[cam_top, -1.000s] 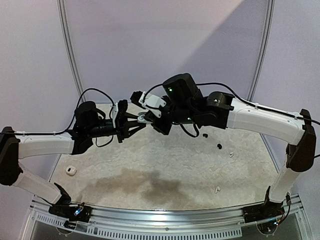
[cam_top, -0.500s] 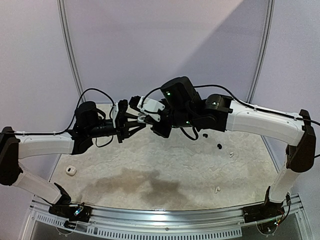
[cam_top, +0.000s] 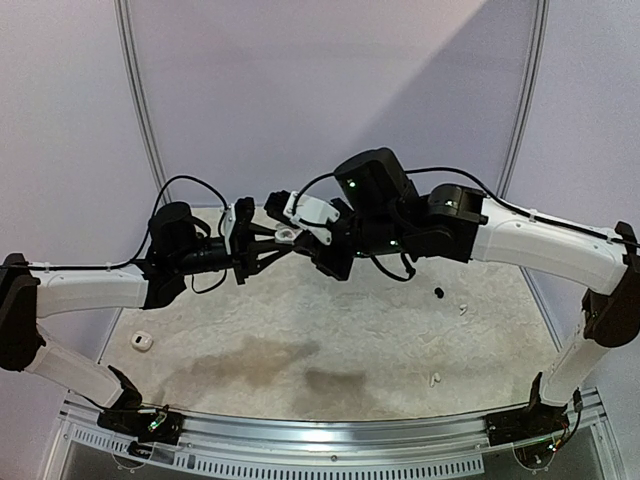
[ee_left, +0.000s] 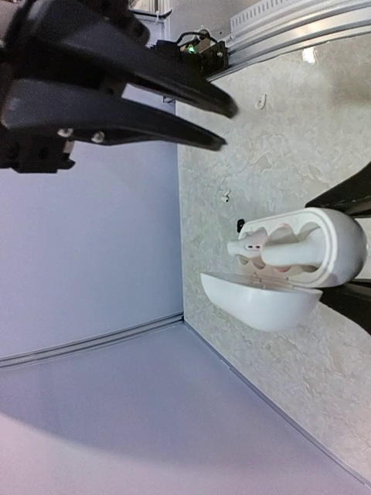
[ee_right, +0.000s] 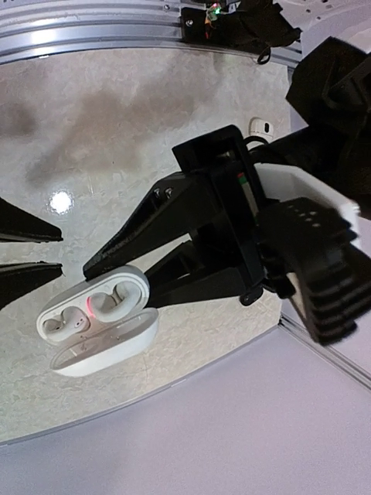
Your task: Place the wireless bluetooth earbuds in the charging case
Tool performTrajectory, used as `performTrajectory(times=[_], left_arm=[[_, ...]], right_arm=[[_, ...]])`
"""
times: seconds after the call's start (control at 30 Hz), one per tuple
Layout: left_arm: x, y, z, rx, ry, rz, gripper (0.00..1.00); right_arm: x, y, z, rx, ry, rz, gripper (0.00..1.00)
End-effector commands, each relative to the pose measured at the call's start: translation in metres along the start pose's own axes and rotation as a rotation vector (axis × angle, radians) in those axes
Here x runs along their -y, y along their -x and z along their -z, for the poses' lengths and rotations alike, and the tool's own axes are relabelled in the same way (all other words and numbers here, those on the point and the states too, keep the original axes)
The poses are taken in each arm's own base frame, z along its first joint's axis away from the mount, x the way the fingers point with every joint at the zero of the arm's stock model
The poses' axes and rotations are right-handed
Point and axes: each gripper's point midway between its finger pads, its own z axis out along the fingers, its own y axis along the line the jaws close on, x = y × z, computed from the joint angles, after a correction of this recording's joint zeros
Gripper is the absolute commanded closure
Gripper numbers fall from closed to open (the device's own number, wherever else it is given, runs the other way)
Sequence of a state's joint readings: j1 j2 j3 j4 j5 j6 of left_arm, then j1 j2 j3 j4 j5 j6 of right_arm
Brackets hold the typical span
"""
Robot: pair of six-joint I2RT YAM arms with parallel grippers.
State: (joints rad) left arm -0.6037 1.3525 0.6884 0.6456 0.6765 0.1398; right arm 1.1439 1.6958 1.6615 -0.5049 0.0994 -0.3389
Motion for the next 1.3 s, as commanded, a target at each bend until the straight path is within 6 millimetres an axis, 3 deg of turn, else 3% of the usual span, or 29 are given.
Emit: performTrajectory(times=[0.0, 0.13, 0.23, 0.37, 0.4, 0.5, 0.63, 0.73, 0.87, 0.97, 1.07, 1.27], left_arm=[[-0.003, 0.016, 0.0, 0.037, 0.001, -0.033, 1.0], [0.011, 0.012, 0.0, 0.028, -0.065, -0.134, 1.0], [0.021, 0.007, 0.002, 0.012, -0.104, -0.237, 1.0], [0.019, 0.007, 0.001, 0.008, -0.095, -0.274, 1.0], [0.018, 0.008, 0.001, 0.007, -0.091, -0.273, 1.0], [0.014, 0.008, 0.001, 0.0, -0.063, -0.231, 1.0], [-0.001, 0.008, 0.0, -0.015, 0.012, -0.14, 1.0], [-0.009, 0.01, -0.001, -0.014, 0.049, -0.086, 1.0], [-0.008, 0.01, -0.002, -0.008, 0.037, -0.047, 1.0], [-0.01, 0.009, -0.002, -0.012, 0.048, -0.014, 1.0], [-0.013, 0.005, 0.0, -0.031, 0.067, 0.044, 1.0], [-0.014, -0.023, 0.002, -0.157, 0.095, 0.176, 1.0]], right_arm=[[0.011, 0.033, 0.038, 0.114, -0.007, -0.055, 0.9], [0.042, 0.05, 0.044, 0.195, -0.106, -0.123, 0.9], [0.072, 0.05, 0.036, 0.195, -0.231, -0.179, 0.91], [0.089, 0.037, -0.004, 0.102, -0.343, -0.195, 0.93], [0.088, 0.036, -0.012, 0.094, -0.344, -0.21, 0.93], [0.061, 0.03, -0.04, 0.07, -0.268, -0.187, 0.93], [0.025, 0.015, -0.053, 0.013, -0.207, -0.117, 0.93], [0.017, -0.005, -0.051, -0.025, -0.221, -0.173, 0.93], [0.025, -0.014, -0.037, -0.016, -0.294, -0.236, 0.93], [0.044, -0.011, -0.026, -0.008, -0.375, -0.253, 0.93], [0.069, -0.023, -0.019, -0.057, -0.424, -0.287, 0.93], [0.131, -0.095, 0.008, -0.252, -0.608, -0.503, 0.89]])
